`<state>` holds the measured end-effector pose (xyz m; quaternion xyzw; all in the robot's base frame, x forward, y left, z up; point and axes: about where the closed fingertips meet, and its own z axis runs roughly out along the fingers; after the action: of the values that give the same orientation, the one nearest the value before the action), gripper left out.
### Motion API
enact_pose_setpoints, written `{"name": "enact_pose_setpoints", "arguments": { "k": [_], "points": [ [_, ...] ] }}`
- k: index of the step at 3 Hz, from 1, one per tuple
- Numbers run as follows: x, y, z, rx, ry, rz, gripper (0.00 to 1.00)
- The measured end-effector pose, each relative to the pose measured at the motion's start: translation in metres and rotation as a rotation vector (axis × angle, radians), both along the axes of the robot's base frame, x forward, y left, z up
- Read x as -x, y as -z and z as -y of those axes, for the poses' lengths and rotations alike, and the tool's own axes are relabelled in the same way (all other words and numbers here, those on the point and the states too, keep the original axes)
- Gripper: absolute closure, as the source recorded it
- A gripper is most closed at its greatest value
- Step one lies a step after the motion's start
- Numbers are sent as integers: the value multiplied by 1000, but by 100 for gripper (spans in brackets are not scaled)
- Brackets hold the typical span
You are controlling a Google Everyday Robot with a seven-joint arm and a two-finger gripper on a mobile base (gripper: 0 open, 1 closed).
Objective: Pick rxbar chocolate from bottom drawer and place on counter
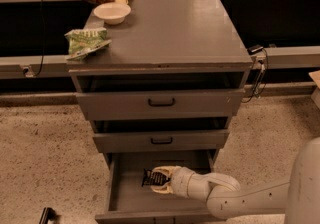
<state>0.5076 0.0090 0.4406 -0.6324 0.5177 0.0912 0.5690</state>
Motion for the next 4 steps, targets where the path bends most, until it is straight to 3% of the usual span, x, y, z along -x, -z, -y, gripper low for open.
{"name": "enact_pose_setpoints", "arguments": {
  "k": [1, 2, 3, 4],
  "points": [
    [29, -69, 7, 24, -40, 122, 100],
    [48, -137, 5, 64, -55, 198, 100],
    [59, -204, -1, 121, -34, 255, 100],
    [48, -276, -1, 161, 12, 343, 100]
  ]
}}
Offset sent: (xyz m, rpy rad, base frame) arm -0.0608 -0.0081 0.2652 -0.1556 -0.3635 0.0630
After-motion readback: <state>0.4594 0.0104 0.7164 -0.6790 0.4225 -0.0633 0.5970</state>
